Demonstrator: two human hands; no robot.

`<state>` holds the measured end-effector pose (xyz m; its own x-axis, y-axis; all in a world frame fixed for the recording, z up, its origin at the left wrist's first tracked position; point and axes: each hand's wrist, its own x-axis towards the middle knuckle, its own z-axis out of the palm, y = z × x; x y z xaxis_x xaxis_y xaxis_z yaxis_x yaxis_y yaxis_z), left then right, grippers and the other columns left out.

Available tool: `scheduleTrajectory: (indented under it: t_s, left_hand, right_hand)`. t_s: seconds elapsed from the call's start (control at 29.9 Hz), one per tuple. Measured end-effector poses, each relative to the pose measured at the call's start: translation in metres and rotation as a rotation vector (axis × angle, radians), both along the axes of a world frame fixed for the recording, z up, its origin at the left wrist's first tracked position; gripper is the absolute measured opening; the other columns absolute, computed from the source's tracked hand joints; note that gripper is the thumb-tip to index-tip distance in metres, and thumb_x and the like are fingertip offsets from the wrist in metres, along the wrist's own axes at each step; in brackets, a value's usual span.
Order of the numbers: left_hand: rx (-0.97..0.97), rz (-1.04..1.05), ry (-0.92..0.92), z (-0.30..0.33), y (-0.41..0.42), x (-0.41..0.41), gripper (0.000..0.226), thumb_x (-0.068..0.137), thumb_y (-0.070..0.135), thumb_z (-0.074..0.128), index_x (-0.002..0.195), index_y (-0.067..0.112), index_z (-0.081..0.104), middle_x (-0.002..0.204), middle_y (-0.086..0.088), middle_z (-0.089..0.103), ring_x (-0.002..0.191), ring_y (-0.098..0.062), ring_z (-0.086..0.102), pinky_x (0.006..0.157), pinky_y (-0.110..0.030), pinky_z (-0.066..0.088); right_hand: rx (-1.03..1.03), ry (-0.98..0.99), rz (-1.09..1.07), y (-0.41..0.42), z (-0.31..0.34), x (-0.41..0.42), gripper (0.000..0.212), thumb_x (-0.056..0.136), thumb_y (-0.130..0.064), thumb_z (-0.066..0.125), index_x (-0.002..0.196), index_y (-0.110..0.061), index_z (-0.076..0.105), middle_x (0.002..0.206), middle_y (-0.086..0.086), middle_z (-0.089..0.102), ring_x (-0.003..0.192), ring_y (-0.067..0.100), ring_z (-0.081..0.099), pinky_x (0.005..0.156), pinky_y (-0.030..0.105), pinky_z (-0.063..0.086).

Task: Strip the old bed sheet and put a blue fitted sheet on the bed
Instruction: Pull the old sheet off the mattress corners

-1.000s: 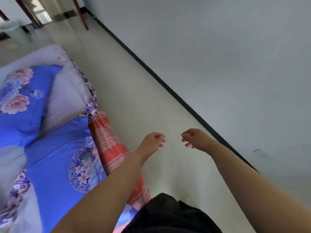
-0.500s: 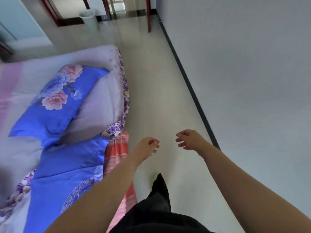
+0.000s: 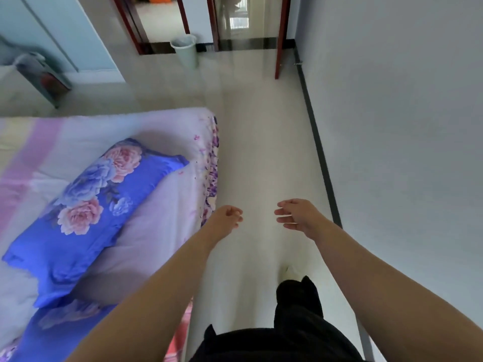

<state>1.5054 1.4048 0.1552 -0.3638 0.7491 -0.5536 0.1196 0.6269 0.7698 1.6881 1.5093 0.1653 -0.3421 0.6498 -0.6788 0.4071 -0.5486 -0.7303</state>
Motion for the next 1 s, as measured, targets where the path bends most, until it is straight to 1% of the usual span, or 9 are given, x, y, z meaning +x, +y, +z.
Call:
scheduleTrajectory:
  t_s: [0.1, 0.2, 0.27, 0.33, 0.47, 0.57, 0.67, 0.84, 1.0]
  left_hand:
    - [-0.022, 0.118, -0.019, 0.004, 0.075, -0.023, 0.020, 0.099, 0.009, 0.041, 0.089, 0.018, 0.056, 0.079, 0.005, 0.059, 0.063, -0.007, 0.050, 0.053, -0.018, 0.036]
    - [-0.021, 0.206, -0.056, 0.007, 0.138, -0.049, 0.026, 0.098, 0.005, 0.041, 0.083, 0.021, 0.053, 0.079, 0.005, 0.058, 0.062, -0.007, 0.048, 0.047, -0.014, 0.036]
    - [-0.030, 0.259, -0.034, 0.007, 0.173, -0.070, 0.023, 0.097, 0.002, 0.040, 0.089, 0.015, 0.056, 0.077, 0.004, 0.057, 0.063, -0.008, 0.047, 0.044, -0.008, 0.036]
    - [-0.028, 0.317, -0.020, -0.002, 0.205, -0.098, 0.020, 0.094, -0.001, 0.042, 0.101, 0.008, 0.059, 0.078, 0.002, 0.058, 0.066, -0.010, 0.050, 0.049, -0.007, 0.038]
    - [-0.066, 0.381, 0.031, -0.025, 0.274, -0.169, 0.019, 0.090, 0.006, 0.053, 0.104, 0.013, 0.064, 0.090, -0.002, 0.064, 0.080, -0.016, 0.056, 0.066, -0.018, 0.042]
    - [-0.087, 0.407, 0.049, -0.046, 0.329, -0.230, 0.020, 0.088, 0.006, 0.054, 0.103, 0.013, 0.065, 0.091, -0.002, 0.064, 0.074, -0.013, 0.056, 0.061, -0.015, 0.042]
    - [-0.154, 0.382, 0.058, -0.058, 0.384, -0.292, 0.021, 0.087, 0.004, 0.049, 0.097, 0.016, 0.064, 0.085, -0.004, 0.061, 0.065, -0.018, 0.049, 0.059, -0.023, 0.040]
    - [-0.243, 0.272, 0.136, -0.072, 0.470, -0.383, 0.016, 0.091, 0.007, 0.045, 0.090, 0.020, 0.056, 0.090, 0.000, 0.054, 0.081, -0.019, 0.046, 0.074, -0.022, 0.037]
    - [-0.287, 0.333, 0.128, -0.107, 0.546, -0.447, 0.025, 0.093, 0.014, 0.047, 0.114, 0.014, 0.061, 0.106, 0.006, 0.056, 0.097, -0.020, 0.057, 0.081, -0.027, 0.045]
  right_hand:
    - [-0.016, -0.046, 0.111, 0.092, 0.005, -0.027, 0.019, 0.096, -0.020, 0.051, 0.110, -0.009, 0.059, 0.093, 0.002, 0.068, 0.076, 0.016, 0.064, 0.073, 0.029, 0.050]
    - [0.009, -0.076, 0.175, 0.173, 0.010, -0.063, 0.018, 0.096, -0.020, 0.051, 0.109, -0.010, 0.059, 0.090, 0.001, 0.067, 0.074, 0.015, 0.063, 0.074, 0.028, 0.049]
    - [0.006, -0.083, 0.207, 0.216, 0.009, -0.094, 0.015, 0.096, -0.018, 0.051, 0.107, -0.011, 0.058, 0.087, 0.000, 0.066, 0.072, 0.015, 0.062, 0.071, 0.027, 0.048]
    - [-0.041, -0.068, 0.234, 0.254, 0.003, -0.130, 0.012, 0.095, -0.017, 0.052, 0.105, -0.012, 0.057, 0.086, 0.001, 0.065, 0.071, 0.016, 0.062, 0.068, 0.027, 0.047]
    - [-0.078, -0.081, 0.314, 0.325, -0.019, -0.211, 0.009, 0.096, -0.017, 0.051, 0.104, -0.012, 0.054, 0.083, 0.001, 0.064, 0.068, 0.015, 0.060, 0.063, 0.025, 0.044]
    - [-0.091, -0.089, 0.303, 0.384, -0.040, -0.277, 0.010, 0.096, -0.017, 0.051, 0.104, -0.012, 0.054, 0.083, 0.001, 0.064, 0.069, 0.016, 0.060, 0.064, 0.026, 0.045]
    - [-0.112, -0.127, 0.276, 0.442, -0.061, -0.339, 0.010, 0.096, -0.018, 0.052, 0.104, -0.013, 0.054, 0.083, 0.001, 0.063, 0.067, 0.014, 0.059, 0.062, 0.025, 0.044]
    - [-0.140, -0.195, 0.272, 0.522, -0.097, -0.426, 0.008, 0.095, -0.018, 0.051, 0.102, -0.015, 0.054, 0.079, 0.002, 0.063, 0.061, 0.014, 0.057, 0.057, 0.023, 0.041]
    - [-0.213, -0.236, 0.274, 0.597, -0.144, -0.495, 0.003, 0.094, -0.014, 0.052, 0.095, -0.012, 0.054, 0.073, 0.004, 0.060, 0.056, 0.015, 0.055, 0.042, 0.015, 0.040]
